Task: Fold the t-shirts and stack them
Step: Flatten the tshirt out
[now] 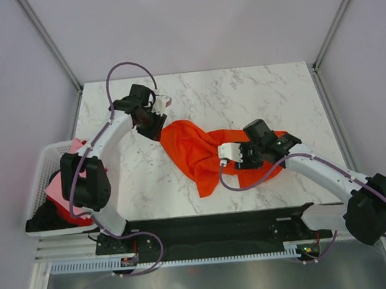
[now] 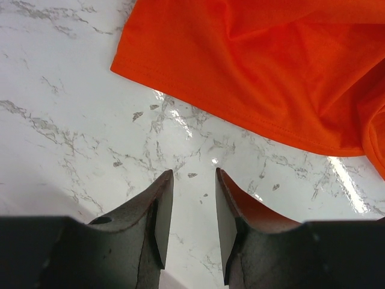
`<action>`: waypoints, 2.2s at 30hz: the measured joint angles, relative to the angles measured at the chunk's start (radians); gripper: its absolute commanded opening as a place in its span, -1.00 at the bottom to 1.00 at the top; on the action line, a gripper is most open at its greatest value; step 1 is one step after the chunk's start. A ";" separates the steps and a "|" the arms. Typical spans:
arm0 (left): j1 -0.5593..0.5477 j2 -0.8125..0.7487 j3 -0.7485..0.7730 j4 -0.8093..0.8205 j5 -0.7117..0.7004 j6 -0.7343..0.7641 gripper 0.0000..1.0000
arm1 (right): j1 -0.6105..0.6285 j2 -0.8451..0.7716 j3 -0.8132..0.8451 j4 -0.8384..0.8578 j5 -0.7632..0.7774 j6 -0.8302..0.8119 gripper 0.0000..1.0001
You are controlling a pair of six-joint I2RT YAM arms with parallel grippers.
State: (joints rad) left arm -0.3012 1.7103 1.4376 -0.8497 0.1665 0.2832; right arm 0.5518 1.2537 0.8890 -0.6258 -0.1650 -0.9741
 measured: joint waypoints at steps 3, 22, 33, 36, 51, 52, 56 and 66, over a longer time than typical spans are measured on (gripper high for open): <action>0.000 -0.008 -0.010 0.000 -0.003 -0.002 -0.18 | 0.039 -0.031 -0.041 -0.028 0.005 -0.036 0.12; 0.000 -0.022 -0.021 0.010 -0.043 -0.002 -0.18 | 0.101 0.081 -0.147 0.117 0.087 -0.095 0.28; 0.001 -0.022 -0.029 0.014 -0.060 -0.002 -0.18 | 0.101 0.108 -0.159 0.248 0.178 -0.060 -1.00; 0.001 -0.022 -0.029 0.014 -0.060 -0.002 -0.18 | 0.101 0.077 -0.103 0.247 0.204 -0.028 -1.00; 0.001 -0.002 0.013 0.019 -0.055 -0.002 -0.18 | -0.294 0.400 0.301 0.372 0.321 0.211 0.14; 0.001 -0.002 0.013 0.019 -0.055 -0.002 -0.18 | -0.323 0.438 0.324 0.347 0.321 0.235 0.18; 0.001 -0.002 0.013 0.019 -0.055 -0.002 -0.18 | -0.422 0.470 0.436 0.214 0.258 0.327 0.15; 0.001 -0.002 0.011 0.019 -0.051 -0.002 -0.17 | -0.661 0.543 0.685 -0.143 -0.216 0.467 -0.08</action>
State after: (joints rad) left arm -0.3004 1.7084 1.4490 -0.8310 0.1150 0.2810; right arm -0.1089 1.7969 1.5742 -0.7692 -0.3805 -0.5072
